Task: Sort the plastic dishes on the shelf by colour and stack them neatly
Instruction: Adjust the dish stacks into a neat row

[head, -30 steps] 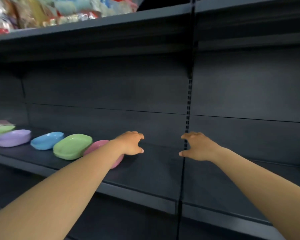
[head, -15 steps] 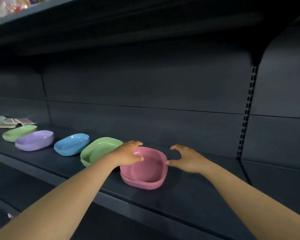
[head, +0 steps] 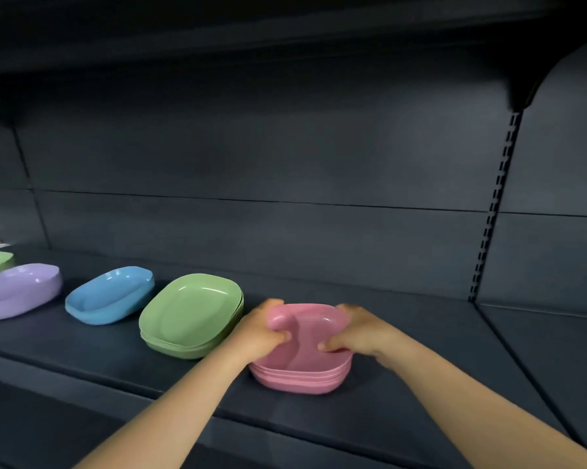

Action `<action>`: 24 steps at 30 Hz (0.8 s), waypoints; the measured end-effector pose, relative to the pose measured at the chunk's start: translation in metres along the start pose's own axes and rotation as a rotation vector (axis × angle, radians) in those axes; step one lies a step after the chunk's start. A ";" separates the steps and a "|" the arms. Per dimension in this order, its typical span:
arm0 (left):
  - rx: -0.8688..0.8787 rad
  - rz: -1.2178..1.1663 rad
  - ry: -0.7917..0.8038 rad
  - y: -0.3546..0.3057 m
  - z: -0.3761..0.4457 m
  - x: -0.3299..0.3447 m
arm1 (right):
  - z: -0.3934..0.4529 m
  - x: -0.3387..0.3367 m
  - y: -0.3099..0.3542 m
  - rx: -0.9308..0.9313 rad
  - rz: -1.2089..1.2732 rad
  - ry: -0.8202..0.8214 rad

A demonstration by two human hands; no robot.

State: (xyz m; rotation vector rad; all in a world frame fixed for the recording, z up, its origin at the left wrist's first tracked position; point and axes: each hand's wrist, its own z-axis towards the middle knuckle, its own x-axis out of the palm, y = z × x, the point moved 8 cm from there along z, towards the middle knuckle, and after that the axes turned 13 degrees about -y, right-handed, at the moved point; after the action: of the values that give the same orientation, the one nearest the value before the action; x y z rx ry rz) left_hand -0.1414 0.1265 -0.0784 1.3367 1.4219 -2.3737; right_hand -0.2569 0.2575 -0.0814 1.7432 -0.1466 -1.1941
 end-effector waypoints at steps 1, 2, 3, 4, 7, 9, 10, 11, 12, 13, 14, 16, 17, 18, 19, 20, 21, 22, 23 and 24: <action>-0.032 -0.062 -0.003 0.002 0.000 0.000 | 0.000 0.002 -0.003 0.039 0.049 0.009; -0.072 -0.130 0.001 0.005 -0.001 0.001 | 0.000 0.004 -0.005 0.076 0.095 0.014; -0.110 -0.190 0.005 0.007 -0.002 0.002 | -0.001 0.005 -0.008 0.109 0.135 0.013; -0.149 -0.238 0.004 0.010 -0.002 0.002 | -0.001 0.005 -0.010 0.137 0.172 0.002; -0.267 -0.397 -0.010 0.017 -0.003 0.001 | -0.005 0.003 -0.015 0.178 0.281 -0.083; -0.329 -0.486 0.006 0.017 -0.004 0.002 | -0.010 0.000 -0.019 0.186 0.351 -0.153; -0.342 -0.510 0.024 0.015 -0.004 0.003 | -0.013 -0.002 -0.021 0.187 0.379 -0.187; -0.340 -0.527 0.035 0.011 -0.006 0.003 | -0.016 -0.004 -0.024 0.188 0.409 -0.215; -0.323 -0.539 0.031 0.006 -0.006 0.004 | -0.018 -0.006 -0.027 0.193 0.449 -0.238; -0.299 -0.556 0.014 0.000 -0.007 0.002 | -0.022 -0.009 -0.030 0.198 0.496 -0.257; -0.272 -0.571 -0.008 -0.007 -0.008 0.002 | -0.025 -0.011 -0.031 0.205 0.544 -0.271; -0.226 -0.614 -0.045 -0.024 -0.013 0.003 | -0.033 -0.019 -0.034 0.223 0.615 -0.295; -0.212 -0.639 -0.056 -0.034 -0.016 0.005 | -0.037 -0.025 -0.036 0.233 0.639 -0.315; -0.200 -0.660 -0.064 -0.044 -0.020 0.009 | -0.041 -0.034 -0.040 0.239 0.661 -0.342; -0.187 -0.676 -0.066 -0.055 -0.023 0.013 | -0.044 -0.046 -0.044 0.239 0.684 -0.374; -0.174 -0.689 -0.063 -0.068 -0.026 0.020 | -0.048 -0.059 -0.051 0.236 0.702 -0.407; -0.166 -0.697 -0.056 -0.081 -0.029 0.027 | -0.052 -0.073 -0.057 0.230 0.717 -0.436; -0.162 -0.698 -0.048 -0.095 -0.032 0.037 | -0.056 -0.089 -0.066 0.228 0.731 -0.461; -0.160 -0.696 -0.034 -0.109 -0.035 0.048 | -0.059 -0.104 -0.076 0.228 0.747 -0.483; -0.166 -0.698 -0.015 -0.123 -0.038 0.061 | -0.063 -0.120 -0.087 0.228 0.755 -0.505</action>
State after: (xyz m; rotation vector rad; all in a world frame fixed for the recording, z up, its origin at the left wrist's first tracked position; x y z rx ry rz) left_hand -0.2108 0.2466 -0.0444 0.8657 2.3160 -2.5187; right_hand -0.3043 0.4108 -0.0673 1.3233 -1.1691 -1.0257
